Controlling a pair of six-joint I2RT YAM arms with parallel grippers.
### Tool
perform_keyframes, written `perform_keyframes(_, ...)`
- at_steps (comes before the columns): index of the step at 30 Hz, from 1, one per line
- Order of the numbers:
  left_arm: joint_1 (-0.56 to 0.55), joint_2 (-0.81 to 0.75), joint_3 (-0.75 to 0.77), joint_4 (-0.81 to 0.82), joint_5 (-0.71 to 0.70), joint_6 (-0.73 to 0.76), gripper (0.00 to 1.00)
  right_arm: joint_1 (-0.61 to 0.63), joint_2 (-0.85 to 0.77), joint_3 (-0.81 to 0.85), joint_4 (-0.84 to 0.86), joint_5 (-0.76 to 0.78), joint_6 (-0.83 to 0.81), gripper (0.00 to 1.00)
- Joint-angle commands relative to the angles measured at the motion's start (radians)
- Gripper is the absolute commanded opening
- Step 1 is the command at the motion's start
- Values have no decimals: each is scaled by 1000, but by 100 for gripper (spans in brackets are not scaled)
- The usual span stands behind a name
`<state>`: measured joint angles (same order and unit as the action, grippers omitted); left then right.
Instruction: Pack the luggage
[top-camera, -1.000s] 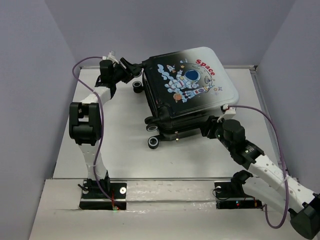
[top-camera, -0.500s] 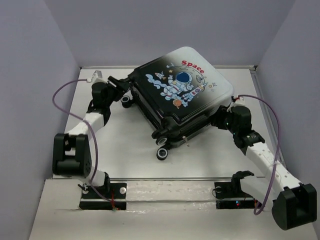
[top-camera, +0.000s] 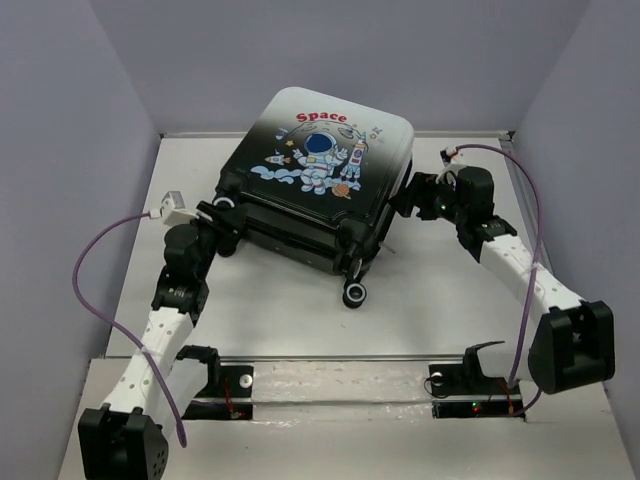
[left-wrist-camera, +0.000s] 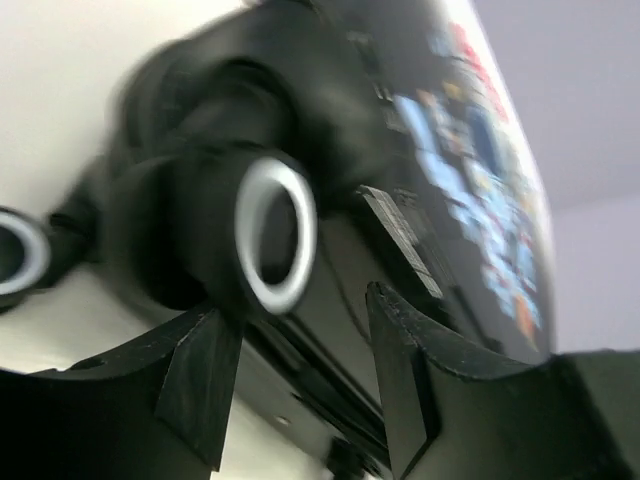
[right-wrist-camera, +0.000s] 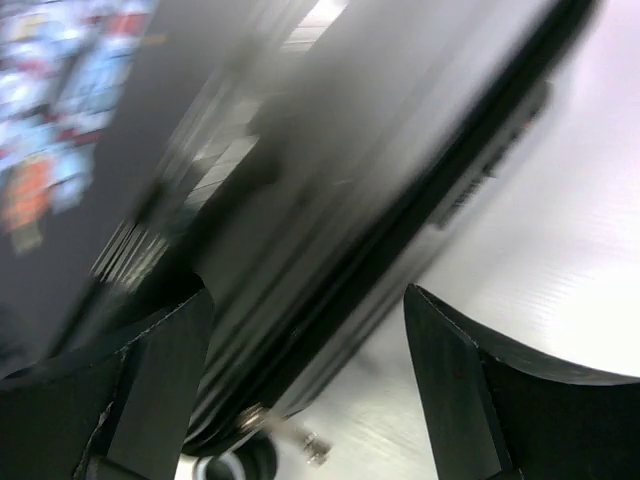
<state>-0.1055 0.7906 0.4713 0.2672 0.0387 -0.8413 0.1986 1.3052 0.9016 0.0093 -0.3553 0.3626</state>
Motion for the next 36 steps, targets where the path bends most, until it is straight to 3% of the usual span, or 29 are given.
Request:
perform_keyframes(1,-36,-24,188,158,216,-96,6,22,-165,-5,43,-165,-2,83)
perform_keyframes(4,-37,-21,211,168,274,-157,6,22,-286,-101,29,-221,2,79)
perform_keyframes(6,-37,-33,220,173,297,-167,7,33,-370,-223,37,-241,15,70)
perform_keyframes(7,-37,-40,224,161,290,-154,15,33,-394,-262,44,-241,22,62)
perform_keyframes(8,-42,-50,230,106,283,-136,44,33,-414,-295,58,-240,44,46)
perform_keyframes(10,-68,-70,274,19,254,-11,69,44,-451,-380,89,-254,58,39)
perform_keyframes(11,-133,-71,289,-64,241,37,78,44,-454,-394,92,-252,61,23)
perform_keyframes(13,-241,-42,340,-133,236,186,81,44,-454,-409,92,-246,61,21)
perform_keyframes(14,-381,-25,354,-207,202,226,82,44,-454,-411,93,-240,56,22)
perform_keyframes(16,-535,21,368,-247,141,313,84,44,-452,-412,89,-212,52,31)
perform_keyframes(17,-607,36,368,-273,103,333,90,44,-454,-412,86,-205,52,40)
perform_keyframes(18,-673,54,368,-298,42,355,92,44,-455,-415,86,-200,52,57)
perform_keyframes(19,-780,87,357,-304,15,369,96,44,-457,-418,86,-191,52,64)
perform_keyframes(20,-818,102,352,-310,-3,381,99,44,-455,-424,86,-185,47,73)
perform_keyframes(25,-902,234,369,-310,-28,424,99,44,-425,-431,80,-191,35,78)
perform_keyframes(36,-933,438,492,-300,-195,470,99,53,-412,-443,84,-195,22,78)
